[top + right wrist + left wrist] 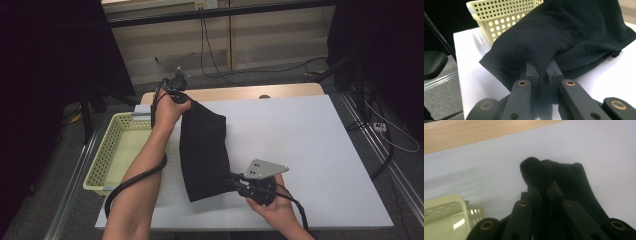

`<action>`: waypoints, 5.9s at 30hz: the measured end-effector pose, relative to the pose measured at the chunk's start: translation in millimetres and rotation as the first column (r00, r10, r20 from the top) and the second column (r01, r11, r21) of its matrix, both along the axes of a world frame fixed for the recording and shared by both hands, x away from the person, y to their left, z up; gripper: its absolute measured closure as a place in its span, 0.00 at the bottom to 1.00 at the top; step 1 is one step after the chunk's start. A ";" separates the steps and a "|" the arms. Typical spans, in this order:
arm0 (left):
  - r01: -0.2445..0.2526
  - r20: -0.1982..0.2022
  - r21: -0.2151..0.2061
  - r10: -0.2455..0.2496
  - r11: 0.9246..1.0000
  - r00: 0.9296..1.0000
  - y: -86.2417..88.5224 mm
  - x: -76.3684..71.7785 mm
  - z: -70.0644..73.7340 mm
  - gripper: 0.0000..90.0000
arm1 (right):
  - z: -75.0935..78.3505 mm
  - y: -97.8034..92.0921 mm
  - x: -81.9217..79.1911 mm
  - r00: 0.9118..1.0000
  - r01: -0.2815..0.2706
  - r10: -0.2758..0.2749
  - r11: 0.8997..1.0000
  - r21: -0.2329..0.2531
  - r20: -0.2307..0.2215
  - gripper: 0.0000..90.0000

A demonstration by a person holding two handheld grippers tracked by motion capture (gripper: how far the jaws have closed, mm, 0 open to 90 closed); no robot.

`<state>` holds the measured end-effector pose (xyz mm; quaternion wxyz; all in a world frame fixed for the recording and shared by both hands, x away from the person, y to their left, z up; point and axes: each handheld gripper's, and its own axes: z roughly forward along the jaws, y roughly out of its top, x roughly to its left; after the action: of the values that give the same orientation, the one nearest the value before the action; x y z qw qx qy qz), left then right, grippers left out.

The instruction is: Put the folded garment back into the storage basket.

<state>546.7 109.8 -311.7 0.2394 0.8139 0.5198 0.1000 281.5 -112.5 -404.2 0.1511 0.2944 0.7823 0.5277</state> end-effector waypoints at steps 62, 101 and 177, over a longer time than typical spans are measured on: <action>-0.025 0.027 0.091 0.022 0.995 0.999 33.8 7.0 75.2 0.94 | 26.8 51.7 10.3 0.996 -0.006 -0.004 0.993 0.114 0.094 0.93; -0.060 0.035 0.104 0.057 0.993 0.998 62.9 4.1 98.9 0.94 | 47.9 85.3 9.6 0.988 -0.062 0.043 0.990 0.126 0.145 0.93; -0.159 0.069 0.085 0.153 0.984 0.986 127.2 1.1 97.4 0.94 | 43.4 145.8 20.7 0.983 -0.138 0.120 0.982 0.129 0.138 0.93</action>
<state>547.8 237.0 -214.3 0.2098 0.7772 0.5692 0.1672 302.2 33.3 -360.8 0.1463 0.2177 0.7499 0.6074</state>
